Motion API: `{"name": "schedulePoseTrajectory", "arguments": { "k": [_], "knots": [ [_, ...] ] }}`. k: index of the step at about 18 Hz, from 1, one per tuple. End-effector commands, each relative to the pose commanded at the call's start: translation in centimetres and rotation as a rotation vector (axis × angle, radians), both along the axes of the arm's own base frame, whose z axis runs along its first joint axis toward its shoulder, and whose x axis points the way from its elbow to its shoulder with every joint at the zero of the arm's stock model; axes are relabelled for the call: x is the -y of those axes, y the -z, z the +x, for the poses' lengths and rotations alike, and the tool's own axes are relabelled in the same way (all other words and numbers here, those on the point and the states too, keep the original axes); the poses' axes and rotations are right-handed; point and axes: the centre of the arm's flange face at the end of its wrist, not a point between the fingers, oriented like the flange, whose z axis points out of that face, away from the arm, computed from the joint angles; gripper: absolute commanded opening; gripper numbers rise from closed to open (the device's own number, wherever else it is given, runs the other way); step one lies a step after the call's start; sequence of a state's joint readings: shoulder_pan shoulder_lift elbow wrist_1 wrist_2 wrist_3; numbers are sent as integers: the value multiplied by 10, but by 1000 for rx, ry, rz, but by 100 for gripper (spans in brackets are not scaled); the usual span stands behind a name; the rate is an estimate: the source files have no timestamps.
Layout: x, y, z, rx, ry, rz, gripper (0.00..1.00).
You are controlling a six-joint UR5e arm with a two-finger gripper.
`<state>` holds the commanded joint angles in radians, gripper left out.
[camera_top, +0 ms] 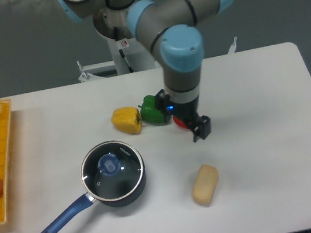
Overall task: Open the lid
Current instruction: 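Move the gripper over the saucepan toward the blue lid knob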
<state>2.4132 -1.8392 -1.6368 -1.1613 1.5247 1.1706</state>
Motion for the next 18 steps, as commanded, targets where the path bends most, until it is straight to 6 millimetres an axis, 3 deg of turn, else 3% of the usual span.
{"name": "schedulePoseTrajectory", "arguments": {
  "k": [4, 6, 10, 18],
  "knots": [
    [-32, 15, 33, -28, 82, -62, 100],
    [-44, 26, 40, -48, 114, -100, 100],
    [-66, 25, 41, -66, 143, -100, 100],
    [-95, 44, 79, -46, 211, -116, 100]
  ]
}}
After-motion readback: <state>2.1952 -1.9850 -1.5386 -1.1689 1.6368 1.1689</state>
